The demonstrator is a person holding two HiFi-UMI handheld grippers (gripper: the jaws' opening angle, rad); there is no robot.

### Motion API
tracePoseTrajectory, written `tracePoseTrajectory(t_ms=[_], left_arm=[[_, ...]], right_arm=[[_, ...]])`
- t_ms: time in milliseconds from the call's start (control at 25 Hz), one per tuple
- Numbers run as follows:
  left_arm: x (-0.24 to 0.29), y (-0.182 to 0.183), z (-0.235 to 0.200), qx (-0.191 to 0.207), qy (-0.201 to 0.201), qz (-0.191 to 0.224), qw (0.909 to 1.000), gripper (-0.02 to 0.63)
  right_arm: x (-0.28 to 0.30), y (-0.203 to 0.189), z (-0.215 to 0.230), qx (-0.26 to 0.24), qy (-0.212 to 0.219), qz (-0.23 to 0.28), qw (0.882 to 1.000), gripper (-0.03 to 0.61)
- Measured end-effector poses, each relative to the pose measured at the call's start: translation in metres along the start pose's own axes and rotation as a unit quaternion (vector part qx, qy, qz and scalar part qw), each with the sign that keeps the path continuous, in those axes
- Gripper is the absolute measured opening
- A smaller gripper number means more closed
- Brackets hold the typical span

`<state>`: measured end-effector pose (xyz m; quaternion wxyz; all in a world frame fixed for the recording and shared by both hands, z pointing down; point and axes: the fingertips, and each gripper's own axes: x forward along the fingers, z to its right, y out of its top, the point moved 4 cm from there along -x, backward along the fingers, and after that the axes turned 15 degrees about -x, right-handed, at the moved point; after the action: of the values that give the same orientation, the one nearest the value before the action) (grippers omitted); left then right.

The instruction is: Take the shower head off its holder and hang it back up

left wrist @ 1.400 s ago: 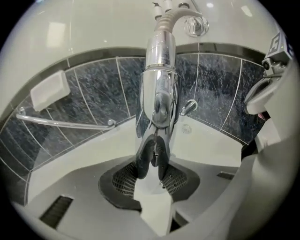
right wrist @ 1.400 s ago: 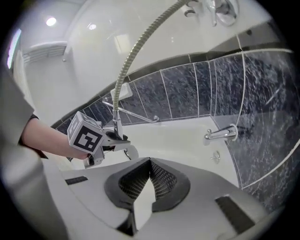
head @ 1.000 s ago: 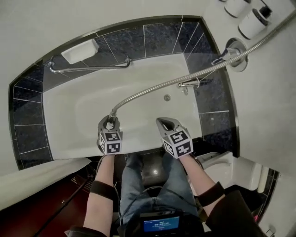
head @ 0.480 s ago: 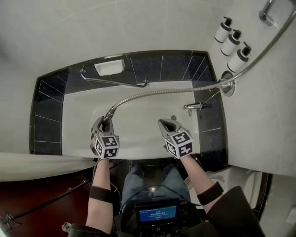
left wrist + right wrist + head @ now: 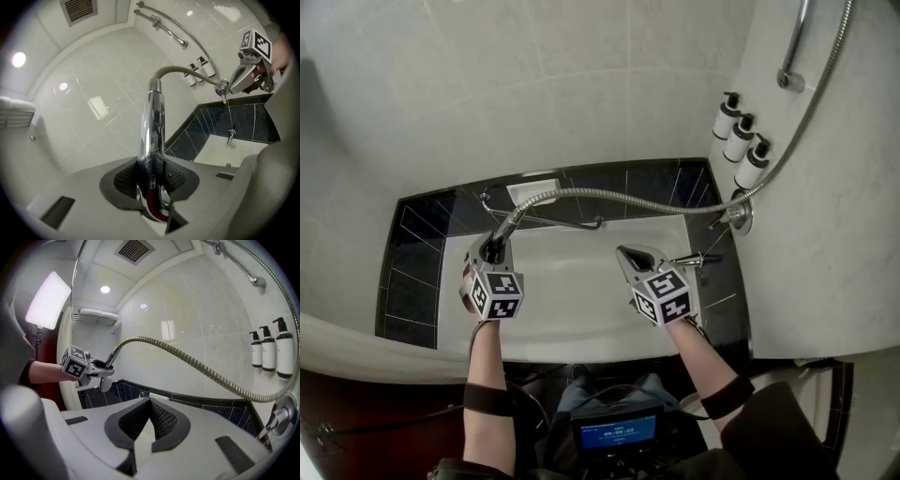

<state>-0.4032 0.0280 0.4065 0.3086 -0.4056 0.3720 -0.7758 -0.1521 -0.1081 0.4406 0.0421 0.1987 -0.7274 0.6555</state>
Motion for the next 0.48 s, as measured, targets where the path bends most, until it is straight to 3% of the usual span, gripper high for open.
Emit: tracePoseTrajectory(t_ms=[480], left_arm=[[0.001,0.153,-0.040,0.080,0.020,0.090,0.9925,0.097]], right_arm=[[-0.019,0.098,0.062,-0.071,-0.047,0.050,0.995,0.023]])
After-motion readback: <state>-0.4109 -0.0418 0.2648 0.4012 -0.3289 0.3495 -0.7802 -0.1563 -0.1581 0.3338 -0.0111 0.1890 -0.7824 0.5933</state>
